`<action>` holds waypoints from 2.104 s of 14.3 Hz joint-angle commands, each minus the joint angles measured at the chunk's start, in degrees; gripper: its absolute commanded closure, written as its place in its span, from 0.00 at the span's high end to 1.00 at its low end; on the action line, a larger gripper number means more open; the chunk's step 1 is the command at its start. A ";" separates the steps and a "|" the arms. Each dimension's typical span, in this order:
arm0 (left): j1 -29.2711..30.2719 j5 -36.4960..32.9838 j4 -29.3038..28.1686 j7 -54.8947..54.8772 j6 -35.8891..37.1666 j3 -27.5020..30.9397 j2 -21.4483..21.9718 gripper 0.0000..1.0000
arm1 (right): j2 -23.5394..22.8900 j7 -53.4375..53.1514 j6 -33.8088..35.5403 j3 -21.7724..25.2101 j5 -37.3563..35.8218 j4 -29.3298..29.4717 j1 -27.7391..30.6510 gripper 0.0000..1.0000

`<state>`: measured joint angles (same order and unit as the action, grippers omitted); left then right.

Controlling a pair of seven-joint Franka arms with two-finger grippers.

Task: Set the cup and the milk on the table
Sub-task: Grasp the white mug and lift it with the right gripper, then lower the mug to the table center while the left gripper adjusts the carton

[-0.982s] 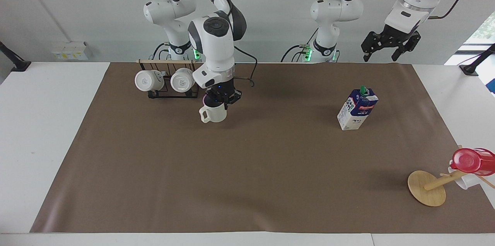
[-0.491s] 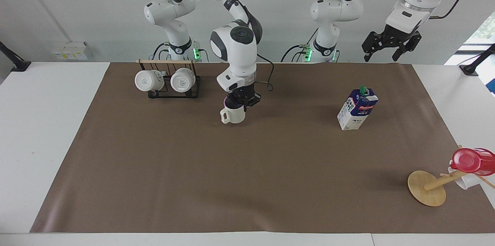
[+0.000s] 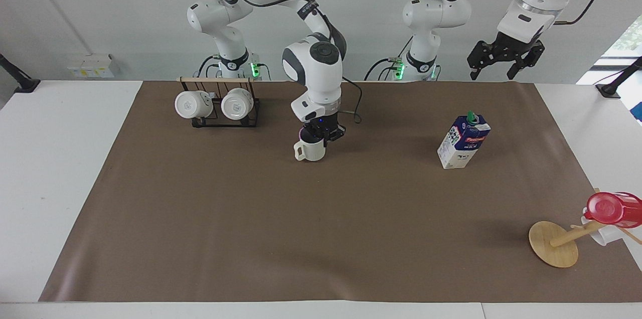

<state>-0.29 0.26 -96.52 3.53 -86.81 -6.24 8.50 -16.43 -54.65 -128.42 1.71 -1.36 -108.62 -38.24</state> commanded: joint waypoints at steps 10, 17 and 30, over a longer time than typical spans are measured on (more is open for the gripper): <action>2.30 -0.09 -3.75 -0.36 -3.97 0.44 0.20 1.00 | -0.19 -0.90 -1.75 -0.04 -0.30 -1.60 0.53 0.00; 2.49 -0.09 -11.58 -3.44 -14.51 0.44 0.12 1.00 | -0.10 -0.46 -2.54 0.05 0.05 -2.48 1.50 1.00; 2.49 -0.09 -19.14 -4.76 -23.49 0.44 -0.06 1.00 | 15.10 15.08 8.79 0.66 0.22 -1.34 8.78 1.00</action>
<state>1.21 0.26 -113.63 -0.10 -108.40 -5.34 7.33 -4.08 -43.90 -121.46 2.61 -1.45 -108.94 -31.94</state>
